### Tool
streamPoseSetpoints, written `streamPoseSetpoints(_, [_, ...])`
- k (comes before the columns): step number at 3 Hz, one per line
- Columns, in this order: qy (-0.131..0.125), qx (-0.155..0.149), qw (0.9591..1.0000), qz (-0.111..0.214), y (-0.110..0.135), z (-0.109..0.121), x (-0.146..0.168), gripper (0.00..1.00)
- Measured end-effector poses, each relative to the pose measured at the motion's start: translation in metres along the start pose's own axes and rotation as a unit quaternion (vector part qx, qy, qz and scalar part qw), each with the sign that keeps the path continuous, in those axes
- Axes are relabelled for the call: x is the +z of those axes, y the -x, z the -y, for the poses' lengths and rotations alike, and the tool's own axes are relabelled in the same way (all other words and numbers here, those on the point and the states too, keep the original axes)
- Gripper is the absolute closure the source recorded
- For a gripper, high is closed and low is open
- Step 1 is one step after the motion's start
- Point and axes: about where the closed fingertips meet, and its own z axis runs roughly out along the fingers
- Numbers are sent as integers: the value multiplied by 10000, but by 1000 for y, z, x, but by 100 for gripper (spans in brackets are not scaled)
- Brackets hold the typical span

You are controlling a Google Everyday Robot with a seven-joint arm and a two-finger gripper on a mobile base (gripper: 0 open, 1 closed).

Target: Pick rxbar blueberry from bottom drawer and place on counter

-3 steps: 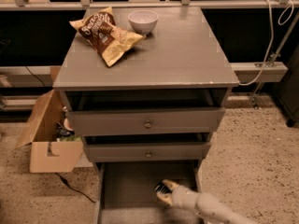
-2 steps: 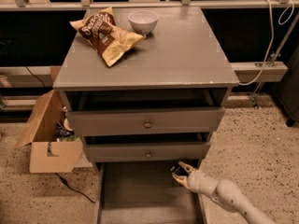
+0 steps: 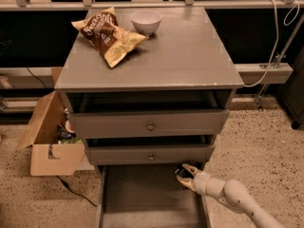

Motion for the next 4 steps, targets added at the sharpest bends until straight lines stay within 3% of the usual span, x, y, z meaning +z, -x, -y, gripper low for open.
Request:
streamPoseSetpoints(1, [-222,-192,9991,302,32,13,-34,100])
streamPoseSetpoints(2, [-687,-532,9949,508,83,34,-96,100])
streamPoseSetpoints(4, [-1406,-1267,9792,728,180,52,-196,100])
